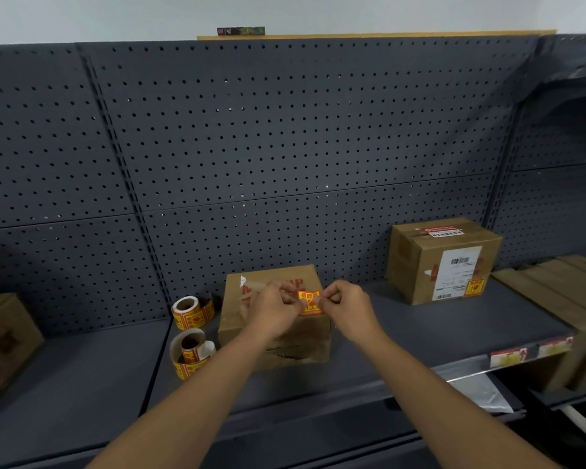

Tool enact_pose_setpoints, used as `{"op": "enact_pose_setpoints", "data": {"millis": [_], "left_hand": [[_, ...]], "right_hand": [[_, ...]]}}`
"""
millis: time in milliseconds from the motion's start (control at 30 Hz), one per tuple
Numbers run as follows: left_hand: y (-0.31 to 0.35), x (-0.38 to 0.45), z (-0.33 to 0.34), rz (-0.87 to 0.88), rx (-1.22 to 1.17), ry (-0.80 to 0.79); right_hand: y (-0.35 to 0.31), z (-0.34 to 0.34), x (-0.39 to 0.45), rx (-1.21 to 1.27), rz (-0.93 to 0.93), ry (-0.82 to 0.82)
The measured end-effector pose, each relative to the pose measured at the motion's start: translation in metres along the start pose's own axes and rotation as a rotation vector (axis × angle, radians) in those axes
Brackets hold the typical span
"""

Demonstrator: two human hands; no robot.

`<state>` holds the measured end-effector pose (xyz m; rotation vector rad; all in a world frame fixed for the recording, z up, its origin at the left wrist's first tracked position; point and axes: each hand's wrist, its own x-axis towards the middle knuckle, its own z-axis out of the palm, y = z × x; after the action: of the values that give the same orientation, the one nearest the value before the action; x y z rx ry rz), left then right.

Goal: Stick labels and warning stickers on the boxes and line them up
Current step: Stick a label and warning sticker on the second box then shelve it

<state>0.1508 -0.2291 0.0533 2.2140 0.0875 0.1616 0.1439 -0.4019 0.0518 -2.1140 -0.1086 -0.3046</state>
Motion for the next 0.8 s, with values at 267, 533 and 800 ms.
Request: {"op": "enact_pose_setpoints", "data": {"millis": [267, 533, 800], "left_hand": [[0.006, -0.016, -0.002, 0.067, 0.132, 0.072], [0.005, -0.023, -0.001, 0.097, 0.109, 0.109], [0.007, -0.028, -0.003, 0.118, 0.141, 0.119]], "right_hand": [[0.002, 0.003, -0.003, -0.023, -0.024, 0.008], [-0.001, 0.003, -0.004, -0.082, -0.064, 0.013], [-0.001, 0.003, -0.004, -0.113, -0.054, 0.008]]}}
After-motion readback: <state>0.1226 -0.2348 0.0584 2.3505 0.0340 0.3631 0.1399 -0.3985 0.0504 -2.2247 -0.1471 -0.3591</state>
